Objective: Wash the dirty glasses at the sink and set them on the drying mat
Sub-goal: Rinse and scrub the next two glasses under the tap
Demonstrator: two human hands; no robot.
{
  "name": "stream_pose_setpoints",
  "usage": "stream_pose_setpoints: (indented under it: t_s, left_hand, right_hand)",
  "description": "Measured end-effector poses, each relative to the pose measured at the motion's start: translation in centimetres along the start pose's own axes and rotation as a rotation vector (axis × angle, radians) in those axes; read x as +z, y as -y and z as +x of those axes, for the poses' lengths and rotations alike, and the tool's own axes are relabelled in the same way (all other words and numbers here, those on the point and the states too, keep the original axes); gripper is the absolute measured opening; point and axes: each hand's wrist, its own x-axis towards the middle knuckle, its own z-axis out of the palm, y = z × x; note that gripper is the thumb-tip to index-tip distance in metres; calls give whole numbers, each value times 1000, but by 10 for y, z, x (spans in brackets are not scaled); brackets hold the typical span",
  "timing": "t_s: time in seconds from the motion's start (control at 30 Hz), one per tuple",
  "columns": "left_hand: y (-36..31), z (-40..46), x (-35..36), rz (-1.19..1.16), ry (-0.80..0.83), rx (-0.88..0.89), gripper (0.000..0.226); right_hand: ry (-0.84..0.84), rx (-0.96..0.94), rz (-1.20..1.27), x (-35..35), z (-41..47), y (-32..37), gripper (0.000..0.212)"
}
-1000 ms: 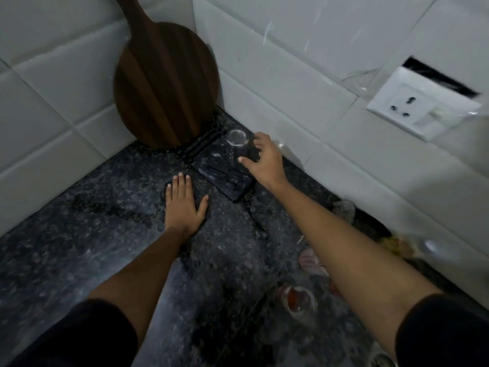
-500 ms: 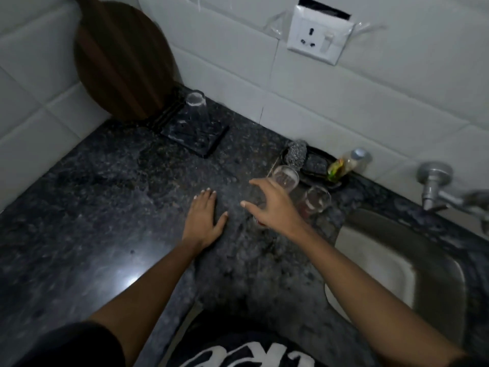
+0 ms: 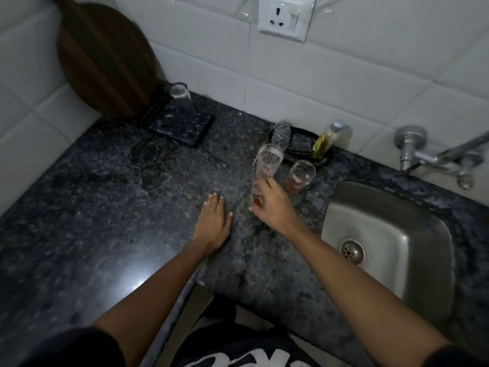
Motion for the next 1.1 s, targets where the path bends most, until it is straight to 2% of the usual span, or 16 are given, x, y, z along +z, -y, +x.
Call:
stream_pose_setpoints:
  t_s: [0.23,0.5,0.63,0.73,0.83,0.93,1.1]
  left_hand:
    - [-75,-5,18,-136,-78,311,55]
    - [-235,0,48,-297,-202,529,44]
    - [-324,17,65,-348,-181,495,47]
    - [-384,38,67,-396,-169,439,51]
    - [-432,59,57,-542,-206,346,38]
    - [-459,90,46,-578,-224,234,38]
    - [-469,132,47,-501,-128,141,34]
  right_hand:
    - [-179,218,155,-51,-72,-41,73]
    - [-402,430,233,-143,-156,-134,77]
    - [-470,430,241,-193,-176,-184,69]
    - [-523,419,230,-227,-180,-218,73]
    - [-550,390,202,-258,-175,-241,67]
    - [-557,337,162,-283,-168,-250,63]
    - [-534,265,143,-303,-153,-247,51]
